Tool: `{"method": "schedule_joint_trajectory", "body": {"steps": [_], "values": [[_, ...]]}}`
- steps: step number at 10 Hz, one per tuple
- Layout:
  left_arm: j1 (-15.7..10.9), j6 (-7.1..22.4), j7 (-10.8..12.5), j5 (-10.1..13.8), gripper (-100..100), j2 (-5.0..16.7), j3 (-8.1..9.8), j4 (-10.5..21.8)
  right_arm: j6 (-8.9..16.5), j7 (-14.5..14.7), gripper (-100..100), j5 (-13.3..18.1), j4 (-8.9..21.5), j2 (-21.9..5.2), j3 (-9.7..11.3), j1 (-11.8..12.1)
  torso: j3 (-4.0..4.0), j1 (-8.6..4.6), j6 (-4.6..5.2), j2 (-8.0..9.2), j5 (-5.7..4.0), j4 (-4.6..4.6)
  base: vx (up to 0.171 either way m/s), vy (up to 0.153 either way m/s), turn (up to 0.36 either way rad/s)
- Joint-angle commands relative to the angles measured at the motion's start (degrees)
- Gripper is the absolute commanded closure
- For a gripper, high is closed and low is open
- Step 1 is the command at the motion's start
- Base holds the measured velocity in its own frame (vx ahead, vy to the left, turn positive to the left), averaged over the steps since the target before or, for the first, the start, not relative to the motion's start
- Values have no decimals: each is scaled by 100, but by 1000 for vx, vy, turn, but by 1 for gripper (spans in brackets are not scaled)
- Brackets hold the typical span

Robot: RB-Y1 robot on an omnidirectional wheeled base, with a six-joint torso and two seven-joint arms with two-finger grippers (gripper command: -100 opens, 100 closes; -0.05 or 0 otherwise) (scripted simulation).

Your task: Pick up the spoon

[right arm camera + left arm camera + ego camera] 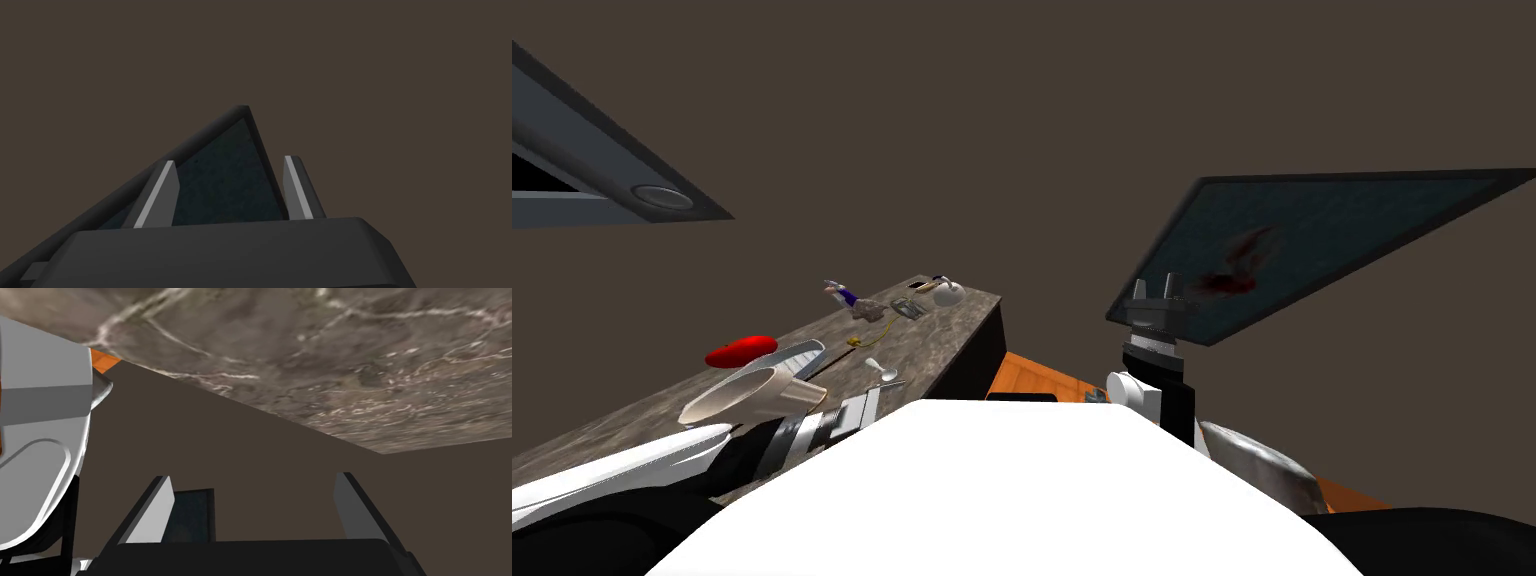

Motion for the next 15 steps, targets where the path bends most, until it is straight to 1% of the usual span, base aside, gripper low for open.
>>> {"method": "schedule_joint_trajectory", "body": {"steps": [1, 2, 3, 4, 5, 6, 7, 8, 10, 11, 13, 14, 15], "values": [[214, 37, -284, -175, -100, 286, -35, 197, 0, 0, 0, 0, 0, 0, 0, 0, 0, 0, 0, 0, 0, 0, 56, 0, -375], [214, 37, -284, -175, -100, 361, -35, 197, 0, 0, 0, 0, 0, 0, 1, -1, -3, -3, 7, -5, -1, -1, 47, 15, -184], [394, 71, -495, -309, -100, 618, -46, 354, 0, 0, 0, 0, 0, 0, 0, 0, 0, -1, -3, -1, 0, 0, 52, 15, -249], [394, 71, -495, -309, -100, 654, -46, 354, 0, 0, 0, 0, 0, 0, 0, 0, -1, 0, 3, -3, 0, -1, 42, 23, -157], [573, 108, -696, -439, -100, 895, -61, 508, 0, 0, 0, 0, 0, 0, 0, 0, 0, 2, -2, 1, 1, 0, 48, 19, -293], [573, 108, -696, -439, -100, 933, -61, 508, 0, 0, 0, 0, 0, 0, 0, -1, -1, 3, 4, -2, 1, 0, 39, 23, -154], [747, 148, -887, -563, -100, 1164, -78, 655, 0, 0, 0, 0, 0, 0, 0, 0, 1, 1, -3, 1, 0, 1, 46, 22, -225], [747, 148, -887, -563, -100, 1197, -78, 655, 0, 0, 0, 0, 0, 0, 0, 0, 0, 1, 0, 0, 0, 0, 39, 27, -111], [1081, 243, -1234, -796, -100, 1602, -121, 929, 0, 0, 0, 0, 0, 0, 0, 0, -1, 1, 1, -3, 0, 0, 60, 29, -265], [1081, 243, -1236, -796, -100, 1655, -121, 929, 0, 0, 0, 0, 0, 0, 0, 0, -4, 5, 0, -8, 2, -2, 46, 38, -86], [1385, 347, -1535, -1001, -100, 2011, -173, 1173, 0, 0, 0, 0, 0, 0, 0, 0, -1, 3, -2, -2, 1, 0, 48, 41, -161], [1385, 347, -1535, -1001, -100, 2011, -173, 1173, 0, 0, 0, 0, 0, 0, 0, 0, -3, 6, -1, -5, 1, -1, 38, 38, -98], [1520, 398, -1662, -1090, -100, 2153, -200, 1279, 0, 0, 0, 0, 0, 0, -1, 1, 0, 4, -6, 0, 3, 1, 32, 34, -80]]}}
